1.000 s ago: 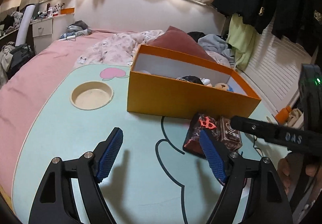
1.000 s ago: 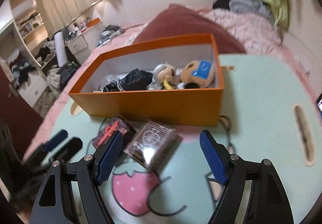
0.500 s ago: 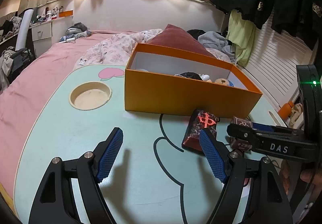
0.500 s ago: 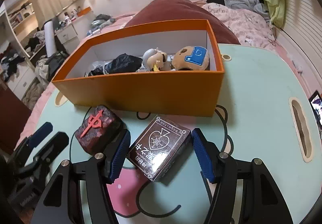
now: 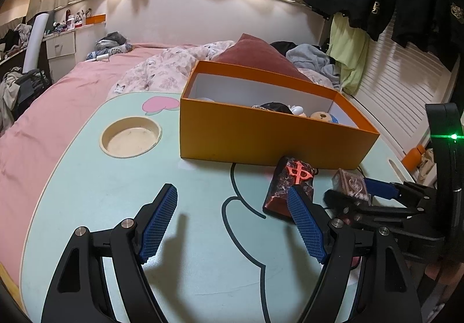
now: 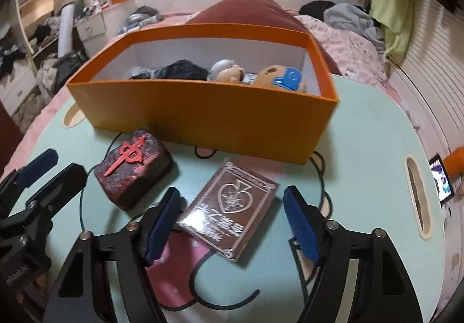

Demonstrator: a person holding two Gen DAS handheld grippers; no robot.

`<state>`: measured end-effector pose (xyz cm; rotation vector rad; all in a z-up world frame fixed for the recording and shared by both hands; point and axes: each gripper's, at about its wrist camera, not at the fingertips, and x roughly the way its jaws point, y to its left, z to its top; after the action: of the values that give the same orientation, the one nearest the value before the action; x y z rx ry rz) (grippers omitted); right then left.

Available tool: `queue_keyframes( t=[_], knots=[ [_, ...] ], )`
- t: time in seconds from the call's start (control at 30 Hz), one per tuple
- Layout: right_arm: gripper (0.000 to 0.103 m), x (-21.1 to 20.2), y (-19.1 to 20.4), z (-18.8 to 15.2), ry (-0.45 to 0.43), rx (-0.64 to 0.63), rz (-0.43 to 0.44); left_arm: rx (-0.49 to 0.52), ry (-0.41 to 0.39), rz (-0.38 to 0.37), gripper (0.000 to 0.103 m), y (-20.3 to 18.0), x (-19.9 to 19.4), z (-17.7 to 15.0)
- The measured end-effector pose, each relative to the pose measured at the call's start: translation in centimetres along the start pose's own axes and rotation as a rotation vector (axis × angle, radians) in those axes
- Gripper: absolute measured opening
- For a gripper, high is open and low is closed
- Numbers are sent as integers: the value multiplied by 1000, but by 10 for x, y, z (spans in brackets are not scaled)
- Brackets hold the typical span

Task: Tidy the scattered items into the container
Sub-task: 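Grasp the brown card box with the right gripper while the left grasps the red-wrapped block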

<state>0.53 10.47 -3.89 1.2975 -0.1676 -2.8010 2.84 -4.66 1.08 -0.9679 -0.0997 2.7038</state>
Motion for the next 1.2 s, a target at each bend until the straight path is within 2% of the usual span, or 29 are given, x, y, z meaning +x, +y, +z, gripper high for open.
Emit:
queue_keyframes(
  t=[0.03,0.07,0.2,0.37,0.5,0.6,0.8,0.83,0.87,0.9,0.97,1.07,1.2],
  knots=[
    [55,-2,-3,-1,-10,17,-3,0,-1,-1,78,0,0,0],
    [39,-4,-7,-2,-22,39,3,0,-2,-2,78,0,0,0],
    [39,-8,-22,-3,-51,115,110,7,-5,-6,78,-1,-1,-1],
    [39,-18,-32,-3,-111,170,150,75,-7,-66,78,-15,-2,1],
    [39,-31,-30,-5,-168,179,155,169,48,-103,78,-34,10,6],
    [39,-32,-28,-6,-169,181,160,223,108,-101,78,-48,23,10],
    [39,-28,-28,-7,-153,183,170,230,171,-140,78,-59,37,17],
    [39,-28,-29,-7,-152,182,171,224,195,-130,77,-59,42,16],
    [39,-27,-29,-6,-151,182,171,219,214,-127,68,-58,46,16],
    [39,-27,-29,-6,-150,182,171,214,211,-129,57,-56,46,15],
    [39,-26,-29,-7,-146,181,175,199,206,-158,42,-52,43,14],
    [39,-25,-28,-8,-143,177,174,188,166,-165,41,-47,33,11],
    [39,-26,-27,-8,-151,174,175,215,2,-84,41,-45,-2,2]
  ],
)
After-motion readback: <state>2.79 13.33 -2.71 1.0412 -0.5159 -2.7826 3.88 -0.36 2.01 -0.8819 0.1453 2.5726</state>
